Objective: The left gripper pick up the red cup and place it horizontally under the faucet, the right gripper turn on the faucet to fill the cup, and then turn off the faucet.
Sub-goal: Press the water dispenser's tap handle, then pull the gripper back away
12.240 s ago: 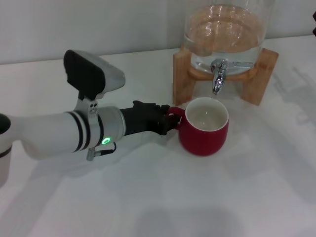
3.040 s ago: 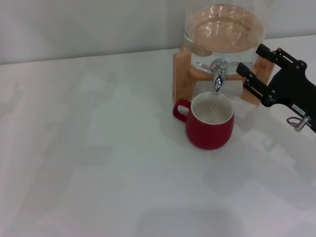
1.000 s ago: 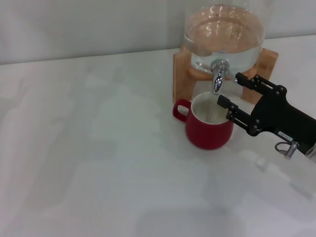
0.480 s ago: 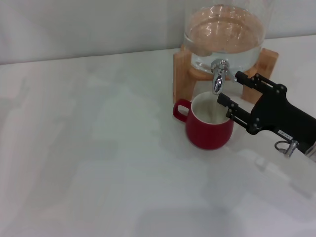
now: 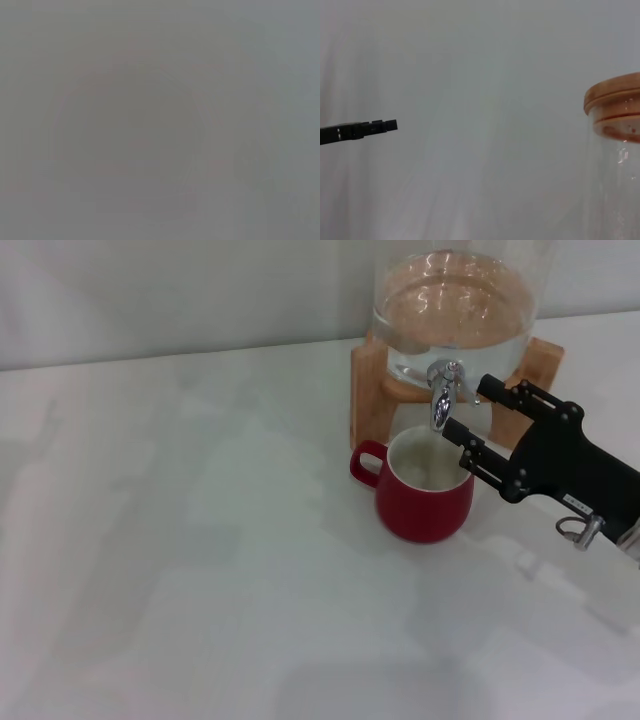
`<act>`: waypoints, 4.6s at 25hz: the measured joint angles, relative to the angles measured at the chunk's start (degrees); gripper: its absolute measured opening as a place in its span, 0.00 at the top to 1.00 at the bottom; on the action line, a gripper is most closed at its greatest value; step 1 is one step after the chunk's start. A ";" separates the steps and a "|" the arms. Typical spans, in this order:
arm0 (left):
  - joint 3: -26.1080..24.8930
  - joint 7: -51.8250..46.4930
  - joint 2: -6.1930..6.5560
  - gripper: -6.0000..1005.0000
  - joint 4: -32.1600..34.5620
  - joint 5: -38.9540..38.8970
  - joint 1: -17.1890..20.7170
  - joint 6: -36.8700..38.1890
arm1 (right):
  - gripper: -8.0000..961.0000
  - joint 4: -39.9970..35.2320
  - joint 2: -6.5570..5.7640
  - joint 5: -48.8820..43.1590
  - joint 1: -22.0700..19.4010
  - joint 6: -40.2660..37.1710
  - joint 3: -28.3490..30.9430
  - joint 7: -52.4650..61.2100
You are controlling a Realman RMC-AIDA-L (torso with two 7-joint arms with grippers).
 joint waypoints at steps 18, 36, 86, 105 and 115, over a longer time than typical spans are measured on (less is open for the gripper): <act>0.06 -0.05 0.00 0.14 0.00 0.86 -0.38 0.09 | 0.37 1.27 0.02 0.80 0.08 -1.75 0.09 -0.20; 0.14 -0.04 -0.07 0.14 0.00 0.79 -0.47 0.41 | 0.37 1.44 -0.05 2.33 -0.19 -2.44 0.09 -0.53; -0.30 -0.04 0.00 0.14 0.62 0.79 -1.39 0.65 | 0.37 1.43 0.01 2.81 -0.36 -2.41 0.09 -0.26; -0.13 -0.04 0.00 0.14 0.62 0.79 -1.65 0.67 | 0.37 1.34 0.03 2.82 -0.35 -2.21 0.01 -0.14; -0.10 -0.04 0.00 0.14 0.62 0.79 -1.70 0.67 | 0.37 1.34 0.03 2.96 -0.44 -2.28 0.09 -0.33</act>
